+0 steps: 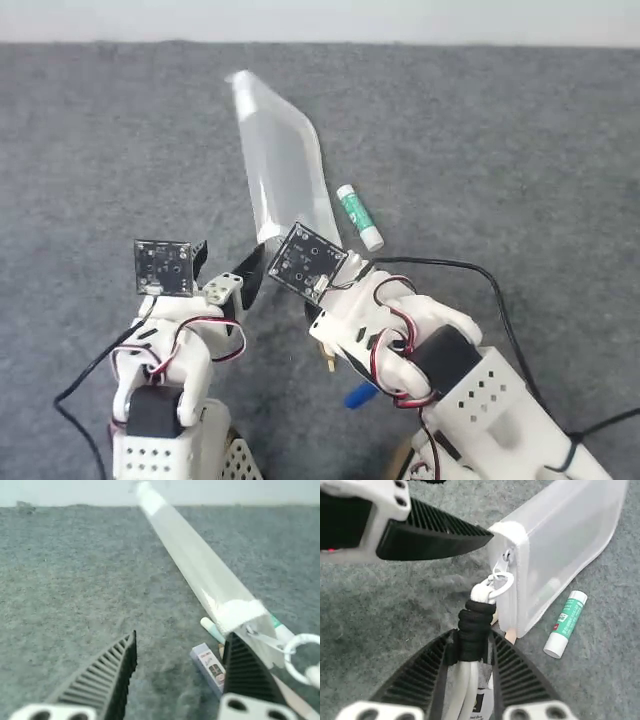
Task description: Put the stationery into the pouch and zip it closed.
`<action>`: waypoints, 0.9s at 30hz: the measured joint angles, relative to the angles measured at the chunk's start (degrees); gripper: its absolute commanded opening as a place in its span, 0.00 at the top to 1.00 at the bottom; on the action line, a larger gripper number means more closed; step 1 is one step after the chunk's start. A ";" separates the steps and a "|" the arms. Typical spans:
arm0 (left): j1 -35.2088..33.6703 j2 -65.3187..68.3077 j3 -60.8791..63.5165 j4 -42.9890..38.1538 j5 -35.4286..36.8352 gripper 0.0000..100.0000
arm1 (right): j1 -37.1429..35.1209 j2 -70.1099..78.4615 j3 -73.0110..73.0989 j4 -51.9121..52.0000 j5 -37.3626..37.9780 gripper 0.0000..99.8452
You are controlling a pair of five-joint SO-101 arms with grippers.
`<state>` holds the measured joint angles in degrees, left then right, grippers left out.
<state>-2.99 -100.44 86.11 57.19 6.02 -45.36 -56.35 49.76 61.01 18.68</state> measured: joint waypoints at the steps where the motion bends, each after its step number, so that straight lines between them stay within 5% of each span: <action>1: -0.09 0.00 0.00 0.00 -0.09 0.66 | 0.00 0.00 0.00 0.00 0.09 0.99; 27: 5.10 0.18 -0.09 7.65 -5.01 0.64 | -0.26 0.00 2.11 0.00 0.18 0.99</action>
<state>2.11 -100.26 86.02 64.84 1.01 -45.63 -56.35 51.87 61.01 18.86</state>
